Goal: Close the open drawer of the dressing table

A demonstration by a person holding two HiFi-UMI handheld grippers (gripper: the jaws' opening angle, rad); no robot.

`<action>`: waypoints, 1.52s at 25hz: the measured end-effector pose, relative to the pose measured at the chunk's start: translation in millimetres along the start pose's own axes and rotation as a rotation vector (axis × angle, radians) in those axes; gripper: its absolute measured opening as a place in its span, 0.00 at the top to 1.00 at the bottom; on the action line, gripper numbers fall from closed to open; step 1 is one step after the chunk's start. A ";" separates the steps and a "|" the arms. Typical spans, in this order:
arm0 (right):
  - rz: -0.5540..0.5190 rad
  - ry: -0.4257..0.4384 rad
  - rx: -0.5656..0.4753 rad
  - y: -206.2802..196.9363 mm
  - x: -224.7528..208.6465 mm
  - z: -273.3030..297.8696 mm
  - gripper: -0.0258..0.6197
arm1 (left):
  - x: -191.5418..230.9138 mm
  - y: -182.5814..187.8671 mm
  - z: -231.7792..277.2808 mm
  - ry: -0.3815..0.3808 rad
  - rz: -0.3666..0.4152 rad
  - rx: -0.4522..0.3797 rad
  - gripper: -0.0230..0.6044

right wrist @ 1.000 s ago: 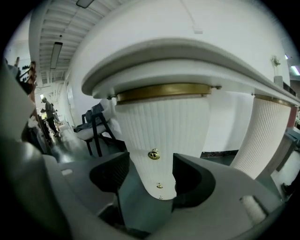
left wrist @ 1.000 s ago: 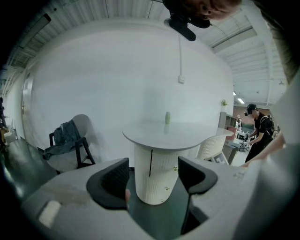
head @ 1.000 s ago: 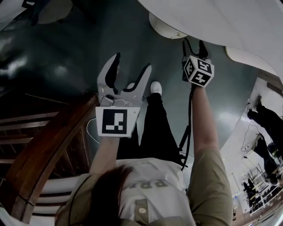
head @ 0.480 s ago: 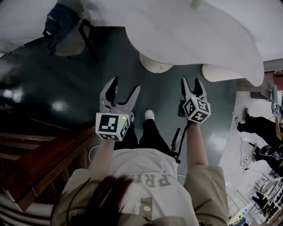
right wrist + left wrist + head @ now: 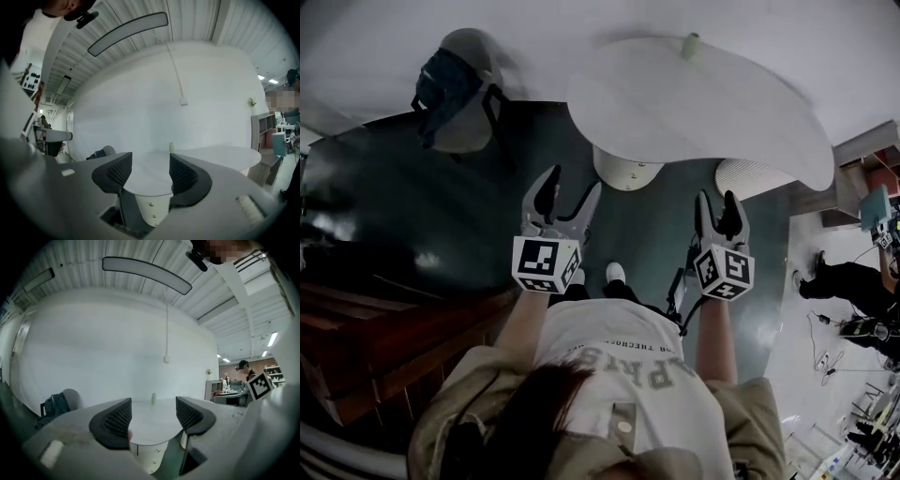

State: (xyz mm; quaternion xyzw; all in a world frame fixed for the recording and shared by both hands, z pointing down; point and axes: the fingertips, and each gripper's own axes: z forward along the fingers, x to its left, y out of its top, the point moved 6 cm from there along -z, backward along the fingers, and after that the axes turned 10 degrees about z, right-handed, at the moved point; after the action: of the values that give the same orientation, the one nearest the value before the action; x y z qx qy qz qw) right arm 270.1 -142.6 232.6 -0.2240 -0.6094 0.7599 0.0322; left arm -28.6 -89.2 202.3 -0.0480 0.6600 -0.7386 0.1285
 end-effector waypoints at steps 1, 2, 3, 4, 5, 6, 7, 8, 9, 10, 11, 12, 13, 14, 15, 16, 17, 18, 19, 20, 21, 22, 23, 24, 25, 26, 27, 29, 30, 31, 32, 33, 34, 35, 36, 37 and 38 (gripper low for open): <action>-0.002 -0.005 -0.009 2.8 0.4 -5.0 0.57 | -1.7 4.0 0.2 0.001 0.007 -0.010 0.47; -0.001 -0.009 -0.018 5.4 0.5 -9.2 0.59 | -3.6 7.3 0.8 0.003 0.014 -0.020 0.48; -0.004 -0.010 -0.026 8.3 0.7 -12.4 0.61 | -5.5 10.3 1.8 0.005 0.021 -0.030 0.50; -0.016 -0.010 -0.036 11.8 1.7 -14.7 0.62 | -7.2 13.3 3.1 0.007 0.028 -0.040 0.52; -0.035 -0.009 -0.046 16.0 3.5 -16.4 0.64 | -8.7 16.4 4.5 0.010 0.035 -0.050 0.53; -0.058 -0.007 -0.056 20.7 5.8 -17.9 0.65 | -10.3 19.4 5.9 0.012 0.040 -0.059 0.55; -0.083 -0.004 -0.066 25.3 8.4 -19.5 0.67 | -12.2 22.1 7.0 0.014 0.044 -0.068 0.57; -0.105 0.000 -0.075 29.5 10.6 -21.4 0.68 | -14.6 24.3 7.9 0.016 0.048 -0.074 0.58; -0.122 0.004 -0.084 32.9 12.2 -23.4 0.70 | -17.4 25.9 8.6 0.019 0.053 -0.079 0.60; -0.134 0.007 -0.092 35.8 13.0 -25.1 0.72 | -20.4 27.5 9.3 0.022 0.059 -0.085 0.61; -0.140 0.009 -0.099 38.2 12.7 -26.4 0.74 | -23.2 29.3 10.3 0.027 0.068 -0.091 0.64; -0.142 0.008 -0.106 40.4 11.6 -27.1 0.76 | -25.9 31.2 11.6 0.032 0.077 -0.098 0.68; -0.138 0.007 -0.114 42.2 10.1 -27.3 0.77 | -28.3 32.9 13.2 0.037 0.084 -0.104 0.70; -0.132 0.004 -0.122 43.5 8.5 -27.3 0.78 | -30.3 34.1 14.6 0.041 0.089 -0.109 0.71; -0.124 0.002 -0.129 44.2 7.3 -27.4 0.79 | -31.8 34.8 15.4 0.045 0.092 -0.112 0.71; -0.119 0.001 -0.135 44.5 6.5 -27.8 0.81 | -32.8 35.1 15.6 0.050 0.094 -0.113 0.71; -0.116 0.001 -0.140 45.0 5.9 -28.1 0.82 | -33.5 35.6 15.4 0.056 0.095 -0.115 0.72; -0.117 0.003 -0.143 46.2 5.5 -28.3 0.84 | -33.8 36.5 15.3 0.063 0.096 -0.116 0.73; -0.118 0.007 -0.147 47.9 5.0 -28.1 0.86 | -33.8 37.5 15.3 0.071 0.097 -0.117 0.73; -0.120 0.011 -0.150 50.3 4.3 -27.5 0.89 | -33.7 38.7 15.8 0.078 0.098 -0.117 0.74; -0.122 0.015 -0.155 53.1 3.4 -26.8 0.90 | -33.7 39.8 16.9 0.085 0.101 -0.116 0.76; -0.127 0.019 -0.159 56.0 2.6 -25.9 0.91 | -34.1 41.0 18.3 0.089 0.105 -0.116 0.77; -0.136 0.022 -0.161 58.4 2.0 -25.0 0.92 | -34.7 42.1 19.5 0.093 0.109 -0.116 0.78; -0.146 0.026 -0.163 60.0 1.8 -24.1 0.93 | -35.3 42.9 20.1 0.095 0.112 -0.119 0.78; -0.154 0.029 -0.164 60.7 2.1 -23.5 0.94 | -35.8 43.2 19.9 0.097 0.115 -0.124 0.79; -0.159 0.033 -0.165 60.5 2.8 -23.4 0.95 | -36.3 43.1 18.9 0.098 0.118 -0.129 0.80; -0.162 0.037 -0.166 60.0 3.7 -23.7 0.95 | -36.8 42.8 17.8 0.098 0.121 -0.133 0.81; -0.166 0.042 -0.165 59.9 5.2 -23.9 0.95 | -37.3 42.9 16.6 0.103 0.129 -0.137 0.84; -0.168 0.044 -0.164 60.3 6.1 -23.4 0.95 | -36.7 43.4 16.3 0.111 0.130 -0.140 0.86; -0.170 0.047 -0.162 60.6 7.1 -22.7 0.95 | -35.5 43.6 15.7 0.121 0.130 -0.142 0.89; -0.173 0.050 -0.160 60.7 8.4 -22.1 0.95 | -34.3 43.3 15.0 0.130 0.128 -0.143 0.92; -0.176 0.053 -0.159 60.7 9.6 -21.8 0.95 | -33.3 42.7 14.5 0.135 0.127 -0.142 0.95; -0.179 0.054 -0.159 61.0 10.6 -21.7 0.95 | -32.9 41.9 14.6 0.136 0.127 -0.140 0.95; -0.182 0.056 -0.160 61.4 11.5 -21.7 0.95 | -32.9 41.3 14.9 0.134 0.129 -0.138 0.95; -0.184 0.057 -0.162 61.9 12.4 -22.0 0.95 | -33.1 40.9 15.0 0.131 0.133 -0.137 0.95; -0.185 0.058 -0.163 62.2 13.3 -22.6 0.95 | -33.4 40.5 14.8 0.127 0.138 -0.137 0.95; -0.185 0.059 -0.164 62.4 14.2 -23.2 0.95 | -33.9 40.0 14.2 0.125 0.144 -0.137 0.95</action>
State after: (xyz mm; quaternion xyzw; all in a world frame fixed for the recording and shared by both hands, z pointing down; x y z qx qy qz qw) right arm 280.1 -132.8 166.0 -0.1908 -0.6865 0.6943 0.1017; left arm 12.5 -98.2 167.9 0.0368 0.7174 -0.6822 0.1362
